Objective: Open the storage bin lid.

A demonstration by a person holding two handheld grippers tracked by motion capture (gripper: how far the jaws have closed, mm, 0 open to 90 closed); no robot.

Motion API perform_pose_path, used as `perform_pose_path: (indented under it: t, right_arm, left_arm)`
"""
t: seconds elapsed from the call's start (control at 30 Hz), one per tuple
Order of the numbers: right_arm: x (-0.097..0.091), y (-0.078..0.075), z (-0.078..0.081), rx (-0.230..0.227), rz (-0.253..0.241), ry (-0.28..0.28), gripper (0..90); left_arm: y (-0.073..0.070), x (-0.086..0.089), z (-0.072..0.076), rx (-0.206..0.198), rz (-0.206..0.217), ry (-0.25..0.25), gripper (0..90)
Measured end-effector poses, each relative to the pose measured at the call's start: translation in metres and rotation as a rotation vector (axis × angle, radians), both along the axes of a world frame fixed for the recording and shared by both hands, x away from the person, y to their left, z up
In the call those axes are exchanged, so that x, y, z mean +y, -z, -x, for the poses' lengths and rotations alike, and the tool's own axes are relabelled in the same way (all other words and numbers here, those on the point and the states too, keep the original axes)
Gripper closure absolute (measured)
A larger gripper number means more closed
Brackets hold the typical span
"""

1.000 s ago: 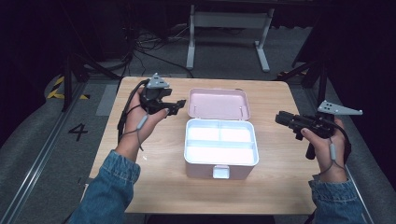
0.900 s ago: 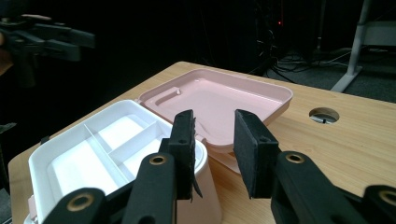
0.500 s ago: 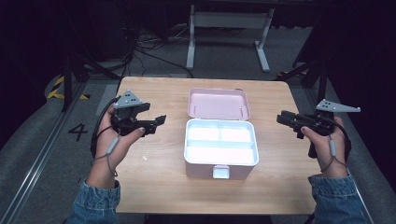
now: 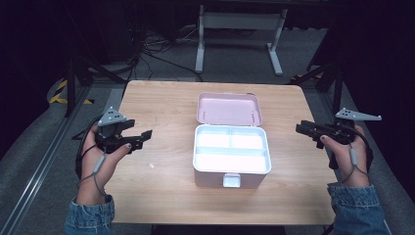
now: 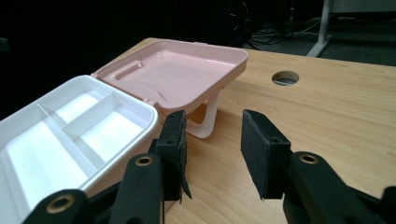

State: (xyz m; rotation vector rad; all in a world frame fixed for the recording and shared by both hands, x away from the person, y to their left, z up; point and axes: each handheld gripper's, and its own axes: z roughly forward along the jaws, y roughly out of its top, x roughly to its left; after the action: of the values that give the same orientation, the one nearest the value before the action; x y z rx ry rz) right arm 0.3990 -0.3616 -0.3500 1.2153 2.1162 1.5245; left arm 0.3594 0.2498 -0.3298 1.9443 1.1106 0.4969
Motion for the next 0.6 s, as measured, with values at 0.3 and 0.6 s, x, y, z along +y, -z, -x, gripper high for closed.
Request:
perform_pose_path:
  t: [0.3,0.6]
  right_arm:
    - [-0.009,0.014,-0.002,0.076,0.033,0.021,59.9]
    - [-0.015,0.031,-0.010,0.139,0.065,0.043,59.0]
  left_arm:
    - [0.025,0.015,-0.012,0.080,-0.052,-0.051,28.5]
    - [0.046,0.025,-0.022,0.194,-0.117,-0.110,27.5]
